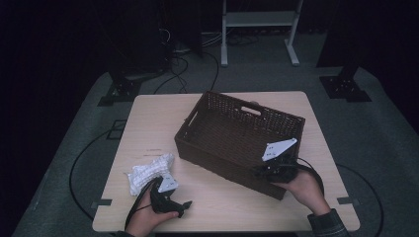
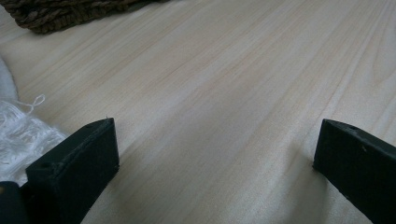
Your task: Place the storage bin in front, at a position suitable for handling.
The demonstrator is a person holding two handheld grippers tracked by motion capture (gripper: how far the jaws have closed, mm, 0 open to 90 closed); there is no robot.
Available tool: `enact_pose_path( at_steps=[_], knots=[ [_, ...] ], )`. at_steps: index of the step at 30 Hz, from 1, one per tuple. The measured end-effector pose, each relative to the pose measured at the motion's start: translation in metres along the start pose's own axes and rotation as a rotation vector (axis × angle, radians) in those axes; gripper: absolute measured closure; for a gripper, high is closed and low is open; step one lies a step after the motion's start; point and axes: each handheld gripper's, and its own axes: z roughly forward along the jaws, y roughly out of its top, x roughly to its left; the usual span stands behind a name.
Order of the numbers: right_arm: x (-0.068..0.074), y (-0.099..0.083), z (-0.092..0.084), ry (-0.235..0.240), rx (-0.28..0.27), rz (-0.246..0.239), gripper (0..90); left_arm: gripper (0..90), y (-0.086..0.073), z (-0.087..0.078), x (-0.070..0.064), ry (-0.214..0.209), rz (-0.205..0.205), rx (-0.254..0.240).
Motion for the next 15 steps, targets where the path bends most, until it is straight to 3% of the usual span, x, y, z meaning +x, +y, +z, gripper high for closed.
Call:
enact_pose_path(
  at_steps=[3,5,7,11,15],
  knots=[
    [-0.0004,-0.0003,0.0001,0.002,-0.005,0.002,79.6,0.0,0.0000,0.0000,0.0000,0.000,0.000,0.000],
    [-0.0012,-0.0004,-0.0011,-0.010,-0.019,0.012,65.6,0.0,0.0000,0.0001,-0.0001,0.000,-0.002,-0.002],
    [-0.0035,-0.0010,-0.0028,-0.007,-0.030,0.028,61.4,0.0,0.0000,0.0001,-0.0002,0.000,-0.002,-0.002],
    [-0.0067,-0.0030,-0.0042,-0.031,-0.054,0.061,42.5,0.0,0.0000,0.0002,-0.0002,-0.001,-0.003,-0.003],
    [-0.0074,-0.0051,-0.0073,-0.087,-0.076,0.082,23.6,0.0,-0.0001,0.0004,-0.0003,0.001,-0.004,-0.005]
  ],
)
